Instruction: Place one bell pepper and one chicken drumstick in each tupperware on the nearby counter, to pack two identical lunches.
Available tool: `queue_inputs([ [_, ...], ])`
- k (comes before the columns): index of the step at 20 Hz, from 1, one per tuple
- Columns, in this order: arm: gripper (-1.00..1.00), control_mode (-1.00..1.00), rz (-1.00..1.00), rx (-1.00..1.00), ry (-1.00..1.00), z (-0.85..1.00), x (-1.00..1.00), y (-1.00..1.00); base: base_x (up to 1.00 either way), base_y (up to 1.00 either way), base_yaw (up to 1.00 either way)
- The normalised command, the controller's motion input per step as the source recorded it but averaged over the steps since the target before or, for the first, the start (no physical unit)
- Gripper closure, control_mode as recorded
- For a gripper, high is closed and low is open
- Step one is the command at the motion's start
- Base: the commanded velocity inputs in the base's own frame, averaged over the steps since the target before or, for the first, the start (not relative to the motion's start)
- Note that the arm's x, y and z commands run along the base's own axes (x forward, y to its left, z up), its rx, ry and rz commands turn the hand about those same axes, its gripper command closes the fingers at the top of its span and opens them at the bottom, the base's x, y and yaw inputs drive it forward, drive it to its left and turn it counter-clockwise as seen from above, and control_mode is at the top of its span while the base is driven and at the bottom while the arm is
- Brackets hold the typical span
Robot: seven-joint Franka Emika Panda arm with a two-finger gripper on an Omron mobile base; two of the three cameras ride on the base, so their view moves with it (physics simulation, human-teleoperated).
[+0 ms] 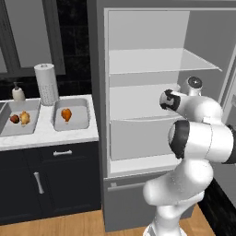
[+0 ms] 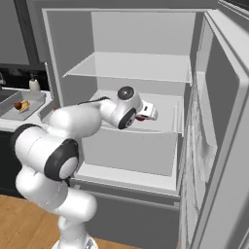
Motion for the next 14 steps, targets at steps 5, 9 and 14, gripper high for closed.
queue_inputs([
  [5, 1.0, -1.0, 0.11, -0.14, -0.04, 0.16, -1.0, 0.36, 0.0, 0.0, 0.0],
  [9, 1.0, -1.0, 0.12, -0.13, -0.06, 0.08, -1.0, 0.45, 0.0, 0.0, 0.0],
  [14, 1.0, -1.0, 0.11, -0.05, 0.0, 0.41, -1.0, 0.27, 0.0, 0.0, 0.0],
])
